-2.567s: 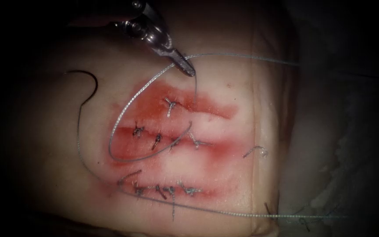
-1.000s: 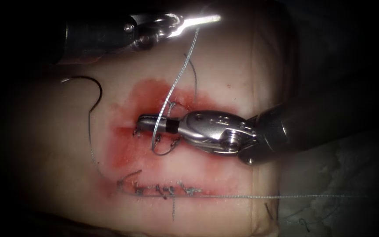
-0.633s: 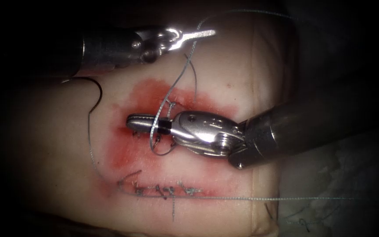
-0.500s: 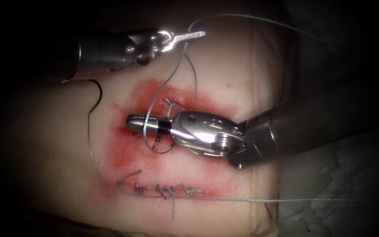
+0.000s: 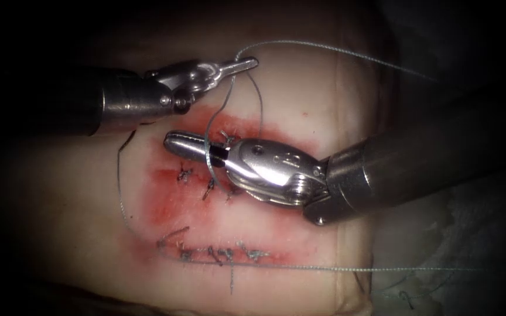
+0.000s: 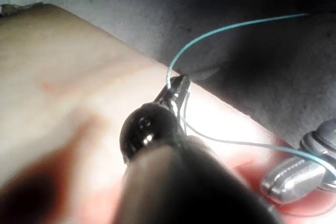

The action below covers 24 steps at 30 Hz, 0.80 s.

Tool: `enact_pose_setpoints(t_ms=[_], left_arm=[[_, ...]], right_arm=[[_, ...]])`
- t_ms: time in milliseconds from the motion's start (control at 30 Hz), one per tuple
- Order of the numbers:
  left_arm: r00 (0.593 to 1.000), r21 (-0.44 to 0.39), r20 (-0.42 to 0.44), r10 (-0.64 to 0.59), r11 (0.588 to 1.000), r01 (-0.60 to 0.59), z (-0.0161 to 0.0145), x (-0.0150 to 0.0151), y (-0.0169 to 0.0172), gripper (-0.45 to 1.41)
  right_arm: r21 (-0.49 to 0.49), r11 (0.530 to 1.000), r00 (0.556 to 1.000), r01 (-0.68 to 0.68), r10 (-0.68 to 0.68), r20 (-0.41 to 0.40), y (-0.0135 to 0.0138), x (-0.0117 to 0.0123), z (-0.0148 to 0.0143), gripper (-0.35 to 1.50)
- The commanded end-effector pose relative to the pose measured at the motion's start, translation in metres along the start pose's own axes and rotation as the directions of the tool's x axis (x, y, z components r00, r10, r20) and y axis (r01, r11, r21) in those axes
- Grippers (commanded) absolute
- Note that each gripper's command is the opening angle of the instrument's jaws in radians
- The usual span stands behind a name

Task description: Wound Closure

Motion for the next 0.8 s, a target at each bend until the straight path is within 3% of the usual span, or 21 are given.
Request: enact_pose_setpoints(t_ms=[33, 133, 200, 267, 333, 467, 533, 600, 800], left_arm=[[1.0, 0.001, 0.005, 0.012, 1.0, -0.012, 0.0008, -0.0001, 0.0002, -0.1], [0.999, -0.005, 0.001, 0.038, 0.999, -0.038, -0.0002, -0.0001, 0.0001, -0.1], [0.999, -0.005, -0.004, 0.054, 0.999, -0.054, -0.0011, -0.0002, -0.0001, -0.11], [0.998, -0.002, -0.012, 0.057, 0.998, -0.057, -0.002, -0.0002, -0.0002, -0.27], [0.998, 0.008, -0.026, 0.06, 0.998, -0.06, -0.0025, -0.0002, -0.0002, -0.4], [0.996, 0.018, -0.051, 0.078, 0.997, -0.077, -0.0032, -0.0002, -0.0002, -0.43], [0.994, 0.018, -0.062, 0.086, 0.996, -0.085, -0.0039, 0.0, -0.0002, -0.45], [0.993, 0.017, -0.072, 0.095, 0.995, -0.094, -0.0044, 0.0002, -0.0002, -0.45], [0.987, 0.019, -0.106, 0.124, 0.992, -0.123, -0.0059, 0.0007, -0.0005, -0.45]], right_arm=[[0.019, 1.0, 1.0, -0.003, 0.002, 0.012, 0.0002, 0.0003, 0.0008, -0.2], [0.067, 0.998, 0.999, -0.005, 0.003, 0.032, 0.0, -0.0003, 0.0006, -0.1], [0.103, 0.995, 0.999, -0.001, -0.004, 0.045, -0.0001, -0.0007, 0.0004, 0.12], [0.146, 0.989, 0.998, 0.006, -0.015, 0.057, -0.0002, -0.0006, 0.0002, 0.34], [0.177, 0.984, 0.998, 0.012, -0.024, 0.065, -0.0004, -0.0006, 0.0, 0.44], [0.227, 0.974, 0.997, 0.0, -0.019, 0.08, -0.0009, -0.0009, -0.0005, 0.69], [0.247, 0.969, 0.997, -0.02, 0.0, 0.08, -0.0012, -0.0009, -0.0007, 0.71], [0.268, 0.963, 0.997, -0.039, 0.018, 0.08, -0.0014, -0.0009, -0.001, 0.88], [0.318, 0.943, 0.994, -0.095, 0.071, 0.086, -0.0025, -0.0004, -0.0016, 0.91]])
